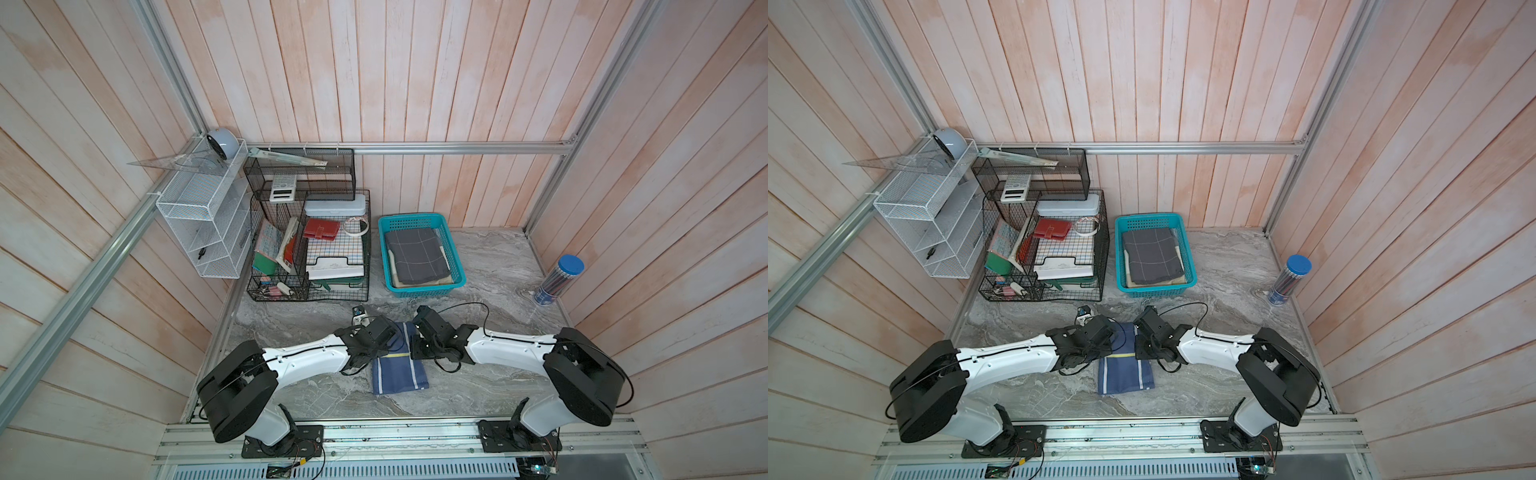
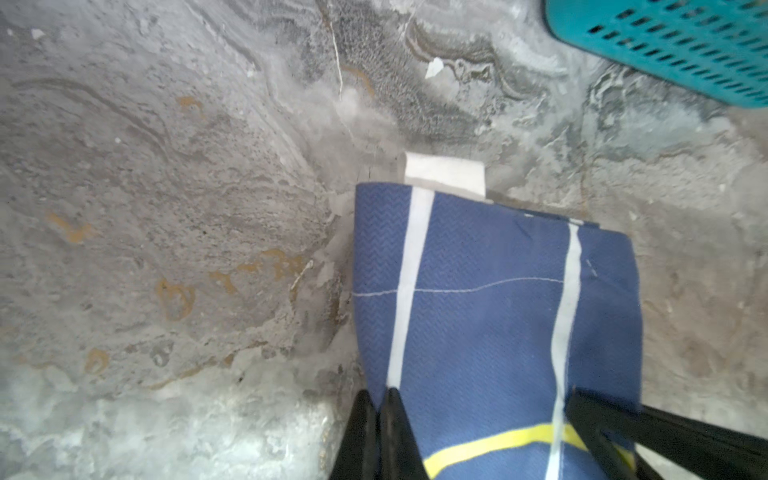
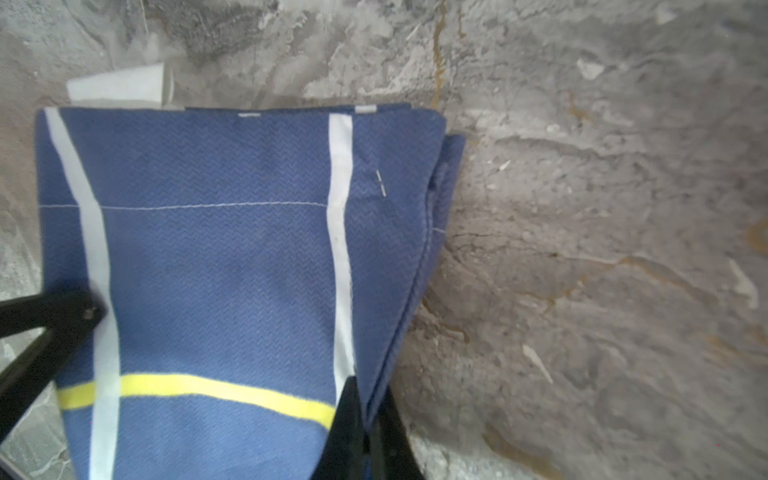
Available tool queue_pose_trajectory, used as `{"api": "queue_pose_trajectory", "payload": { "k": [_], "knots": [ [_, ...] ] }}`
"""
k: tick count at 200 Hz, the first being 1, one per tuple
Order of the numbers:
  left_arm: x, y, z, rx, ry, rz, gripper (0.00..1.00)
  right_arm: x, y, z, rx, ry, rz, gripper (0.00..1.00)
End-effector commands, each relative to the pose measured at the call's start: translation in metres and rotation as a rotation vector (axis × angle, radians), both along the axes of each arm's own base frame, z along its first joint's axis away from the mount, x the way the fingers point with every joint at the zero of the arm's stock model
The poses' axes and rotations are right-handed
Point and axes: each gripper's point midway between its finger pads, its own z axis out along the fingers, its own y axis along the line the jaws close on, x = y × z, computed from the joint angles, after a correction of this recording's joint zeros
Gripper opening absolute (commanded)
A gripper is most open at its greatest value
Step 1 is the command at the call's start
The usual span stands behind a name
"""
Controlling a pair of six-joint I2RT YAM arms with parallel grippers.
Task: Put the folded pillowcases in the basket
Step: Pick up the pillowcase at the center of the board, then place the pillowcase in the basket.
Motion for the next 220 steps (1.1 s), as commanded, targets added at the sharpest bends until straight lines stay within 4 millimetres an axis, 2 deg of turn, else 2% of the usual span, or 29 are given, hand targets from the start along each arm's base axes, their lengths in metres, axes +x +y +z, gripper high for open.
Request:
{"api": "queue_pose_trajectory", "payload": {
  "k": [1, 34, 53, 57, 71, 126, 159, 181, 189, 194, 220],
  "knots": [
    [0.009, -0.003, 0.024, -0.013, -0.078, 0.016, 0.01, -0.004, -0.019, 0.005, -0.066, -0.033, -0.021, 0.00],
    [0.011, -0.011, 0.053, -0.018, -0.151, 0.004, 0.00, 0.000, -0.032, 0.035, -0.068, -0.115, -0.047, 0.00],
    [0.017, -0.008, 0.077, -0.014, -0.212, 0.035, 0.00, 0.003, -0.039, 0.061, -0.058, -0.174, -0.058, 0.00],
    [0.010, -0.015, 0.082, -0.020, -0.224, 0.011, 0.00, 0.004, -0.041, 0.068, -0.053, -0.190, -0.063, 0.00],
    [0.012, -0.019, 0.099, -0.037, -0.266, 0.017, 0.00, 0.008, -0.049, 0.086, -0.044, -0.240, -0.104, 0.00],
    [0.036, -0.042, 0.169, -0.074, -0.424, 0.010, 0.00, 0.032, -0.076, 0.157, 0.001, -0.486, -0.169, 0.00],
    [0.060, -0.063, 0.212, -0.041, -0.514, -0.004, 0.00, 0.064, -0.084, 0.192, -0.006, -0.536, -0.195, 0.00],
    [0.082, -0.074, 0.230, -0.023, -0.540, 0.001, 0.00, 0.091, -0.086, 0.218, 0.048, -0.567, -0.225, 0.00],
    [0.090, -0.081, 0.231, -0.012, -0.536, -0.005, 0.00, 0.102, -0.087, 0.226, 0.058, -0.582, -0.234, 0.00],
    [0.105, -0.071, 0.230, 0.012, -0.527, 0.031, 0.00, 0.109, -0.088, 0.231, 0.063, -0.588, -0.243, 0.00],
    [0.144, -0.072, 0.231, 0.043, -0.511, 0.066, 0.00, 0.151, -0.093, 0.241, 0.119, -0.558, -0.284, 0.00]
  ]
}}
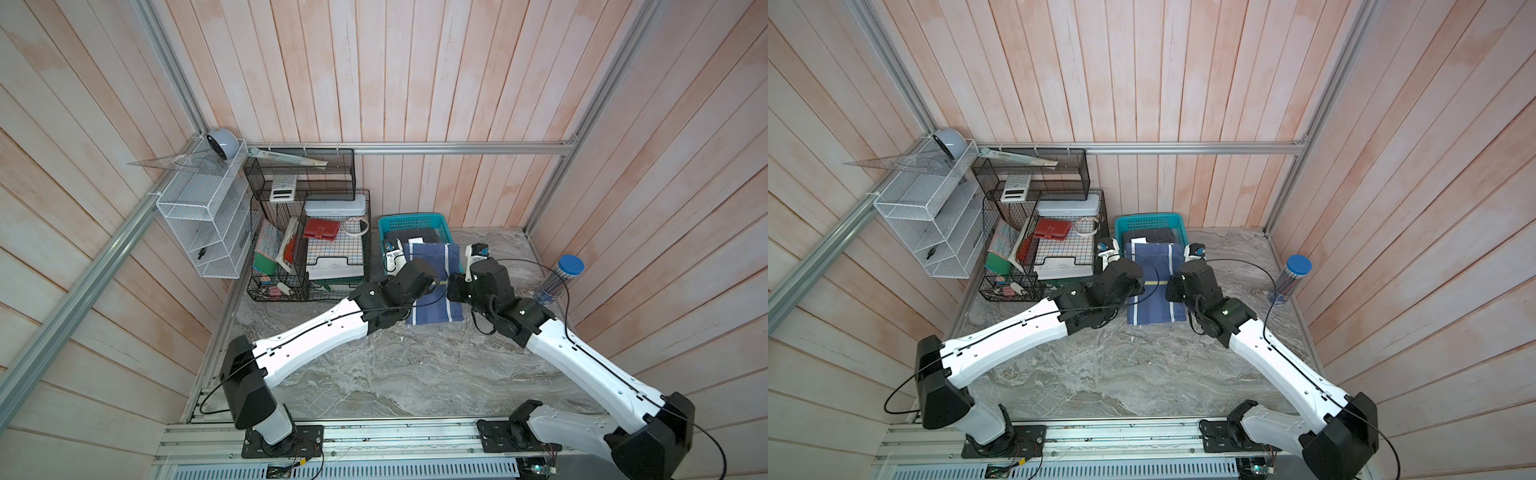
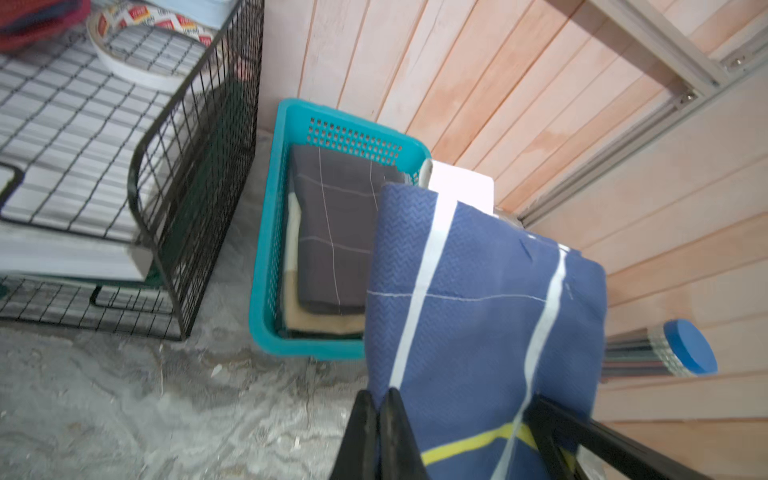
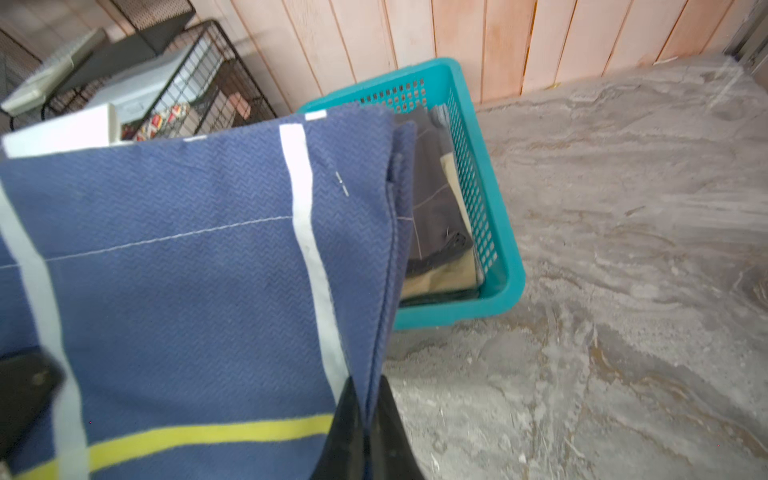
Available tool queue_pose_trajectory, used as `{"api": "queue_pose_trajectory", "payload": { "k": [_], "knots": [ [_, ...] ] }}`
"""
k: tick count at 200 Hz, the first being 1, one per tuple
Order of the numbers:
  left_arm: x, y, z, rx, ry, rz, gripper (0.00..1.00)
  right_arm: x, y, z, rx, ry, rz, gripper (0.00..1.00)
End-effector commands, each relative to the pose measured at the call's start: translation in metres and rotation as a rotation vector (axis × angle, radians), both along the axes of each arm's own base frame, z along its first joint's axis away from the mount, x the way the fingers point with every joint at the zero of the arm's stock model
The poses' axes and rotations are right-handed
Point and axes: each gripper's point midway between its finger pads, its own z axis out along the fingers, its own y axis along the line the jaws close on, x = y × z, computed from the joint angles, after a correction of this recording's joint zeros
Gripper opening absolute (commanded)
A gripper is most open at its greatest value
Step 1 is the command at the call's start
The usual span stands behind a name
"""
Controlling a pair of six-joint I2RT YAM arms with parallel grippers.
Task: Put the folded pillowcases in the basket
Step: Place the pillowcase in the basket.
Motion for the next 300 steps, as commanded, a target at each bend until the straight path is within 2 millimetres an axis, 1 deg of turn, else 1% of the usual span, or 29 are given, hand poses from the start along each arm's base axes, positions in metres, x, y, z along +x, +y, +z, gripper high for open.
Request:
{"api": "queue_pose_trajectory", "payload": {
  "k": [1, 24, 39, 62, 65, 67, 69, 81, 83, 87, 115, 134, 163, 193, 212, 224, 244, 252, 261, 269, 280, 289, 300],
  "knots": [
    [0.031, 0.017, -0.006, 0.105, 0.014, 0.052, 0.00, 0.032, -0.002, 0.009, 0.036, 0.004, 0.010, 0.00],
    [0.062, 0.010, -0.005, 0.113, 0.010, 0.048, 0.00, 0.066, -0.001, 0.006, 0.063, 0.028, 0.000, 0.00],
    [0.080, 0.006, -0.009, 0.115, 0.014, 0.048, 0.00, 0.087, -0.001, 0.003, 0.060, 0.030, -0.013, 0.00],
    [0.107, 0.003, -0.019, 0.100, 0.027, 0.053, 0.00, 0.117, -0.003, -0.009, 0.055, 0.057, -0.032, 0.00],
    [0.110, 0.003, -0.017, 0.093, 0.024, 0.054, 0.00, 0.121, -0.002, -0.012, 0.057, 0.061, -0.032, 0.00],
    [0.113, 0.004, -0.022, 0.097, 0.031, 0.056, 0.00, 0.123, -0.002, -0.013, 0.058, 0.063, -0.033, 0.00],
    [0.115, 0.004, -0.018, 0.089, 0.024, 0.056, 0.00, 0.125, -0.002, -0.015, 0.060, 0.066, -0.031, 0.00],
    [0.129, 0.002, -0.027, 0.087, 0.033, 0.058, 0.00, 0.140, -0.001, -0.023, 0.059, 0.080, -0.032, 0.00],
    [0.130, 0.002, -0.027, 0.083, 0.032, 0.058, 0.00, 0.142, -0.001, -0.025, 0.056, 0.083, -0.032, 0.00],
    [0.135, 0.002, -0.032, 0.084, 0.041, 0.061, 0.00, 0.146, -0.001, -0.028, 0.053, 0.087, -0.033, 0.00],
    [0.160, -0.002, -0.051, 0.072, 0.061, 0.063, 0.00, 0.175, -0.002, -0.050, 0.044, 0.124, -0.037, 0.00],
    [0.174, -0.004, -0.064, 0.073, 0.079, 0.067, 0.00, 0.191, 0.000, -0.064, 0.041, 0.146, -0.034, 0.00],
    [0.193, -0.001, -0.082, 0.072, 0.098, 0.080, 0.00, 0.209, 0.004, -0.082, 0.035, 0.175, -0.026, 0.00],
    [0.206, 0.003, -0.101, 0.069, 0.121, 0.088, 0.00, 0.223, 0.006, -0.101, 0.024, 0.202, -0.027, 0.00],
    [0.209, 0.006, -0.114, 0.078, 0.141, 0.097, 0.00, 0.229, 0.007, -0.114, 0.017, 0.226, -0.024, 0.00],
    [0.211, 0.009, -0.123, 0.081, 0.157, 0.106, 0.05, 0.231, 0.009, -0.123, 0.018, 0.241, -0.019, 0.00],
    [0.214, 0.011, -0.131, 0.078, 0.172, 0.105, 0.08, 0.233, 0.011, -0.133, 0.013, 0.259, -0.015, 0.00],
    [0.214, 0.010, -0.131, 0.078, 0.175, 0.097, 0.12, 0.234, 0.010, -0.133, 0.012, 0.262, -0.015, 0.07],
    [0.213, 0.007, -0.130, 0.076, 0.177, 0.081, 0.20, 0.234, 0.011, -0.132, 0.016, 0.260, -0.009, 0.15],
    [0.212, 0.005, -0.125, 0.074, 0.172, 0.066, 0.30, 0.233, 0.015, -0.127, 0.023, 0.252, 0.015, 0.25],
    [0.211, 0.005, -0.115, 0.075, 0.159, 0.062, 0.42, 0.232, 0.018, -0.118, 0.031, 0.238, 0.037, 0.35],
    [0.210, 0.005, -0.107, 0.071, 0.151, 0.060, 0.50, 0.230, 0.018, -0.111, 0.033, 0.229, 0.037, 0.41],
    [0.207, 0.006, -0.095, 0.064, 0.143, 0.059, 0.59, 0.227, 0.015, -0.101, 0.033, 0.216, 0.032, 0.43]
  ]
}}
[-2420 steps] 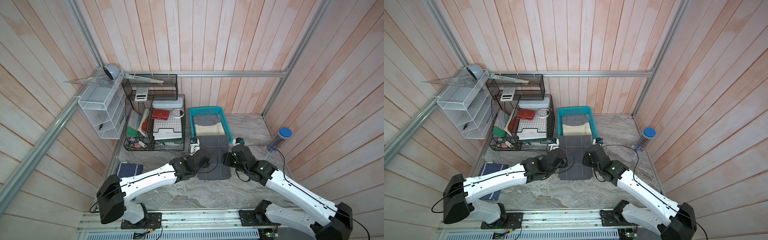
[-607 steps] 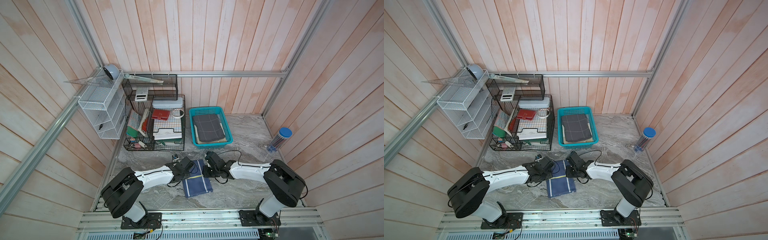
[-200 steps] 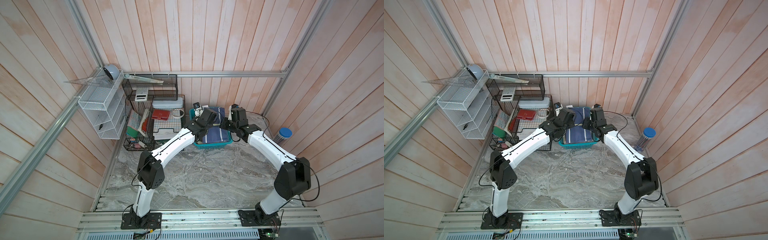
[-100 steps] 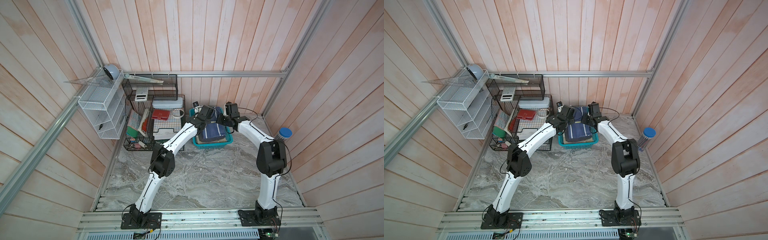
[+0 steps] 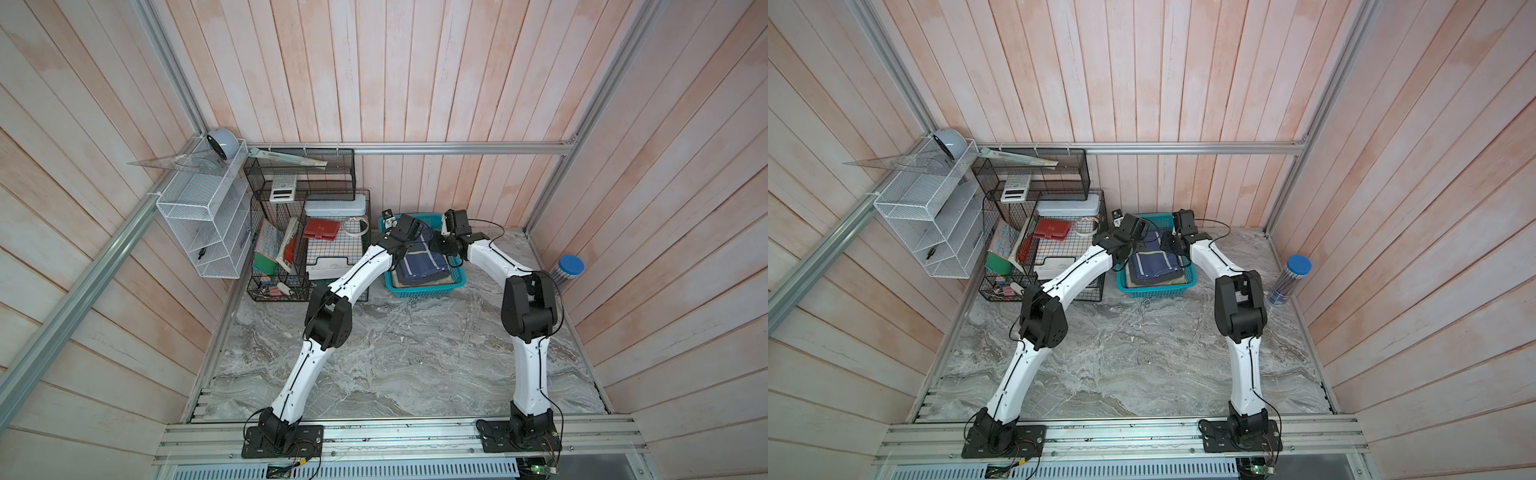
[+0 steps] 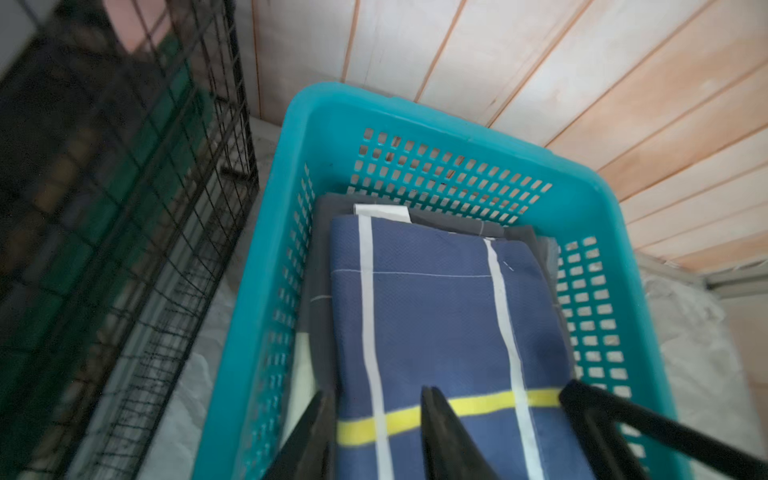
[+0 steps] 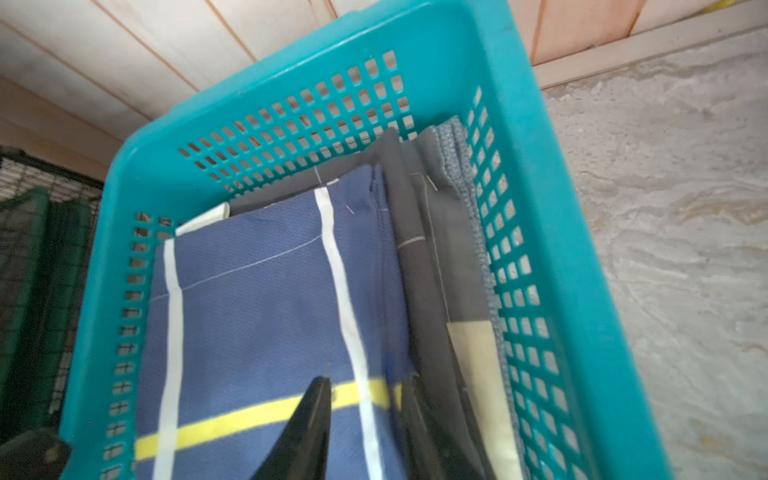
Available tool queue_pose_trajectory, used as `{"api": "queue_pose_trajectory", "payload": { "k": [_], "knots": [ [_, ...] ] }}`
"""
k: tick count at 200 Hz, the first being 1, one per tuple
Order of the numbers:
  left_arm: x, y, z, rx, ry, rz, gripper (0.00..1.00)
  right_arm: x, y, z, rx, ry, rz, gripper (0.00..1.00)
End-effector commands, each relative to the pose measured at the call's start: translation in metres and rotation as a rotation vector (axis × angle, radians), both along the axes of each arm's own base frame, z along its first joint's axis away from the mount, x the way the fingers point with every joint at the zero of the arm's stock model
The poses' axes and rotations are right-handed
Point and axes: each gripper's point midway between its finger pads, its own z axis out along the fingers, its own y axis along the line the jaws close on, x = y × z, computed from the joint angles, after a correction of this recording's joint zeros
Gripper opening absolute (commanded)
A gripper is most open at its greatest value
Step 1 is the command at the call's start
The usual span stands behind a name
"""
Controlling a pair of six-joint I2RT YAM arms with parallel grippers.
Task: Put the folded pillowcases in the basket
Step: Place the pillowcase in the basket, then reset both arms
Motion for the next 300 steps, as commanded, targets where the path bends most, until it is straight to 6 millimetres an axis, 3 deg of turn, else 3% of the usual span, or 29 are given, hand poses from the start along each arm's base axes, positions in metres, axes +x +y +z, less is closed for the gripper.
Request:
{"api": "queue_pose_trajectory", "payload": {
  "k": [1, 16, 50, 95, 137, 155, 176, 212, 245, 262, 300],
  "knots": [
    [-0.003, -0.001, 0.036, -0.019, -0.040, -0.022, 0.60, -0.003, -0.002, 0.034, 0.012, -0.042, 0.012, 0.43],
    [-0.009, -0.001, 0.053, -0.024, -0.057, -0.033, 0.66, -0.010, -0.004, 0.048, 0.021, -0.063, 0.011, 0.44],
    [-0.033, -0.004, 0.090, -0.005, -0.104, -0.070, 0.67, -0.036, -0.010, 0.080, 0.046, -0.114, 0.004, 0.45],
    [-0.089, 0.011, 0.128, -0.035, -0.192, -0.093, 0.82, -0.098, -0.030, 0.123, 0.051, -0.211, -0.015, 0.56],
    [-0.159, 0.043, 0.127, -0.080, -0.273, -0.084, 0.89, -0.169, -0.053, 0.148, 0.034, -0.300, -0.033, 0.64],
    [-0.184, 0.066, 0.121, -0.097, -0.307, -0.054, 0.91, -0.198, -0.065, 0.145, 0.035, -0.327, -0.053, 0.68],
    [-0.210, 0.106, 0.101, -0.082, -0.324, 0.030, 0.95, -0.228, -0.082, 0.132, 0.030, -0.345, -0.087, 0.73],
    [-0.249, 0.174, 0.066, -0.017, -0.337, 0.174, 1.00, -0.266, -0.110, 0.084, -0.024, -0.314, -0.151, 0.82],
    [-0.272, 0.217, 0.053, 0.056, -0.378, 0.270, 1.00, -0.286, -0.130, 0.048, -0.066, -0.295, -0.217, 0.98],
    [-0.278, 0.235, 0.055, 0.116, -0.432, 0.310, 1.00, -0.291, -0.142, 0.040, -0.074, -0.334, -0.272, 0.98],
    [-0.280, 0.262, 0.060, 0.310, -0.514, 0.341, 1.00, -0.300, -0.161, 0.052, -0.101, -0.518, -0.332, 0.98]
  ]
}}
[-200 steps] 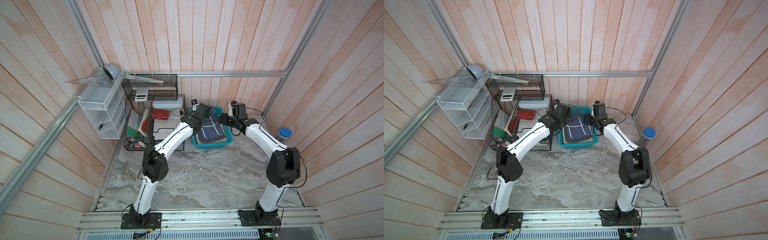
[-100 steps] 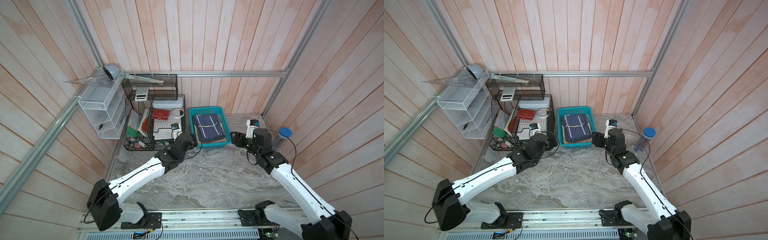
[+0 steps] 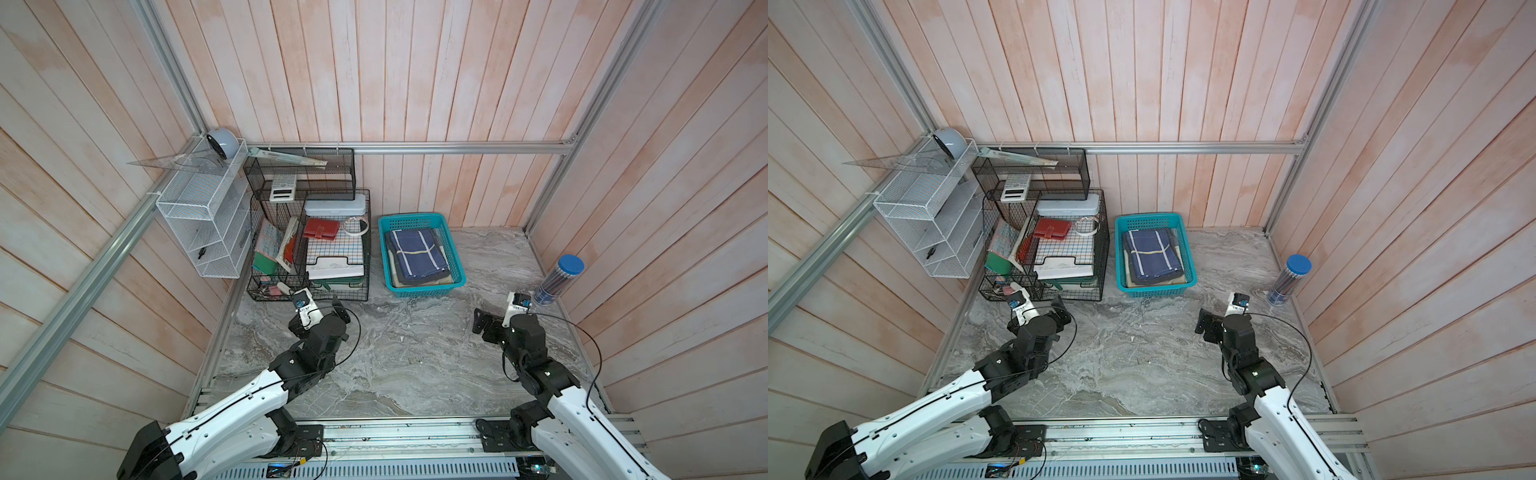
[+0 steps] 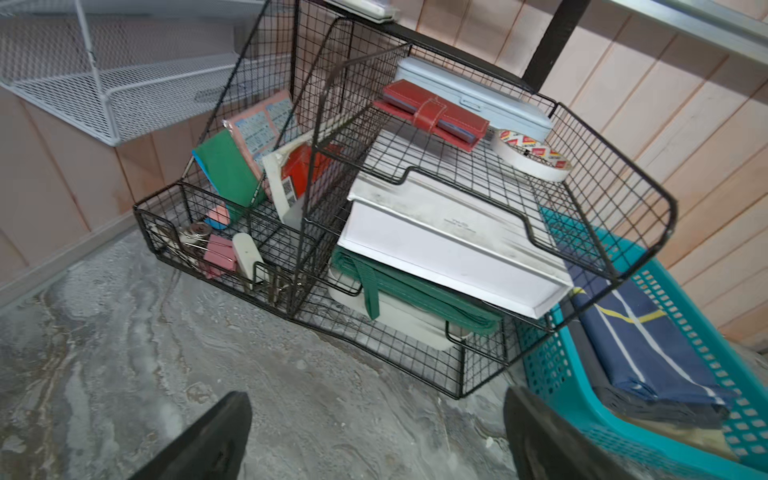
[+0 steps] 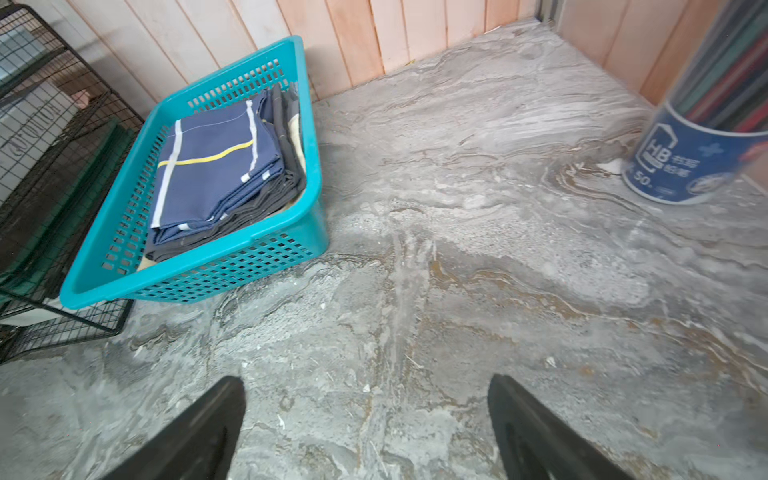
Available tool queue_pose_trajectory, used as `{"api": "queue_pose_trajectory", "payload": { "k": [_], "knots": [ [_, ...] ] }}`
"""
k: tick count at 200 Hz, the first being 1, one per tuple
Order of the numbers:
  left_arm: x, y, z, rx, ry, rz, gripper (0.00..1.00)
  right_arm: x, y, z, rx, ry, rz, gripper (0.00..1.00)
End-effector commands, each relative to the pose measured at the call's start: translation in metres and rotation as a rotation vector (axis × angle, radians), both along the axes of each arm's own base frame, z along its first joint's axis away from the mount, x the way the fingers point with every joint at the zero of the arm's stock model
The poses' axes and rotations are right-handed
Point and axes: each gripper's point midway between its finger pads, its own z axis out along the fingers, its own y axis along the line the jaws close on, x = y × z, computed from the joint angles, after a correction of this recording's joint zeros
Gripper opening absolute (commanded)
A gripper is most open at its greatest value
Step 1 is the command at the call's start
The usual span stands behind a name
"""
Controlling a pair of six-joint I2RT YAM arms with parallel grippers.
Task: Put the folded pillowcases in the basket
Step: Reset both arms
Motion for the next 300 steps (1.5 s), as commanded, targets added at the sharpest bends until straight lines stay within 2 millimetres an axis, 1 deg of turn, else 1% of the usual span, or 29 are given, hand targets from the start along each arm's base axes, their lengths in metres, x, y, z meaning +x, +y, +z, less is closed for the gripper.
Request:
{"api": "queue_pose_trajectory", "payload": {
  "k": [1, 16, 35, 56, 67, 101, 116, 128, 140, 151, 163, 179, 185, 193, 208, 213, 216, 225, 232, 242, 254, 262, 275, 300],
  "knots": [
    [0.001, 0.026, 0.018, 0.122, -0.072, 0.102, 1.00, 0.003, -0.017, 0.028, -0.023, -0.174, -0.084, 0.98],
    [0.006, 0.045, 0.019, 0.150, -0.054, 0.158, 1.00, 0.001, -0.029, 0.037, -0.038, -0.217, -0.145, 0.98],
    [0.010, 0.069, 0.019, 0.183, -0.035, 0.234, 1.00, 0.004, -0.038, 0.044, -0.116, -0.221, -0.182, 0.98],
    [0.013, 0.089, 0.018, 0.235, -0.044, 0.286, 1.00, 0.011, -0.041, 0.042, -0.197, -0.207, -0.196, 0.98],
    [0.015, 0.097, 0.013, 0.256, -0.050, 0.292, 1.00, 0.017, -0.042, 0.040, -0.230, -0.203, -0.199, 0.98],
    [0.023, 0.123, -0.019, 0.273, -0.004, 0.319, 1.00, 0.035, -0.048, 0.023, -0.348, -0.170, -0.241, 0.98],
    [0.030, 0.127, -0.033, 0.262, 0.009, 0.299, 1.00, 0.044, -0.049, 0.018, -0.408, -0.160, -0.244, 0.98],
    [0.035, 0.128, -0.041, 0.257, 0.002, 0.282, 1.00, 0.051, -0.051, 0.012, -0.413, -0.152, -0.255, 0.98],
    [0.040, 0.130, -0.052, 0.277, 0.017, 0.260, 1.00, 0.060, -0.046, 0.006, -0.429, -0.149, -0.212, 0.98],
    [0.045, 0.132, -0.052, 0.290, 0.002, 0.256, 1.00, 0.068, -0.041, -0.001, -0.486, -0.133, -0.160, 0.98],
    [0.050, 0.131, -0.052, 0.280, -0.021, 0.233, 1.00, 0.075, -0.042, -0.009, -0.537, -0.109, -0.157, 0.98],
    [0.055, 0.132, -0.050, 0.269, -0.060, 0.223, 1.00, 0.082, -0.048, -0.018, -0.541, -0.103, -0.188, 0.98],
    [0.058, 0.133, -0.051, 0.268, -0.067, 0.217, 1.00, 0.085, -0.051, -0.018, -0.517, -0.127, -0.206, 0.98],
    [0.063, 0.131, -0.051, 0.270, -0.076, 0.194, 1.00, 0.088, -0.050, -0.018, -0.516, -0.165, -0.196, 0.98],
    [0.072, 0.133, -0.062, 0.272, -0.073, 0.198, 1.00, 0.093, -0.048, -0.026, -0.512, -0.197, -0.160, 0.98],
    [0.075, 0.134, -0.066, 0.273, -0.077, 0.187, 1.00, 0.094, -0.051, -0.030, -0.505, -0.199, -0.165, 0.98],
    [0.078, 0.132, -0.067, 0.274, -0.085, 0.167, 1.00, 0.095, -0.052, -0.032, -0.500, -0.199, -0.167, 0.98],
    [0.085, 0.123, -0.080, 0.278, -0.045, 0.110, 1.00, 0.098, -0.057, -0.040, -0.480, -0.196, -0.176, 0.98],
    [0.090, 0.125, -0.081, 0.289, -0.044, 0.120, 1.00, 0.101, -0.061, -0.048, -0.460, -0.186, -0.185, 0.98],
    [0.092, 0.126, -0.083, 0.276, -0.017, 0.118, 1.00, 0.106, -0.065, -0.049, -0.460, -0.205, -0.199, 0.98],
    [0.096, 0.130, -0.086, 0.262, 0.012, 0.124, 1.00, 0.110, -0.063, -0.058, -0.462, -0.126, -0.172, 0.98],
    [0.099, 0.131, -0.086, 0.262, 0.012, 0.122, 1.00, 0.116, -0.063, -0.058, -0.455, -0.093, -0.161, 0.98],
    [0.102, 0.133, -0.089, 0.253, 0.046, 0.123, 1.00, 0.119, -0.070, -0.057, -0.432, -0.086, -0.184, 0.98],
    [0.102, 0.133, -0.089, 0.247, 0.038, 0.119, 1.00, 0.118, -0.073, -0.058, -0.431, -0.094, -0.197, 0.98]
  ]
}}
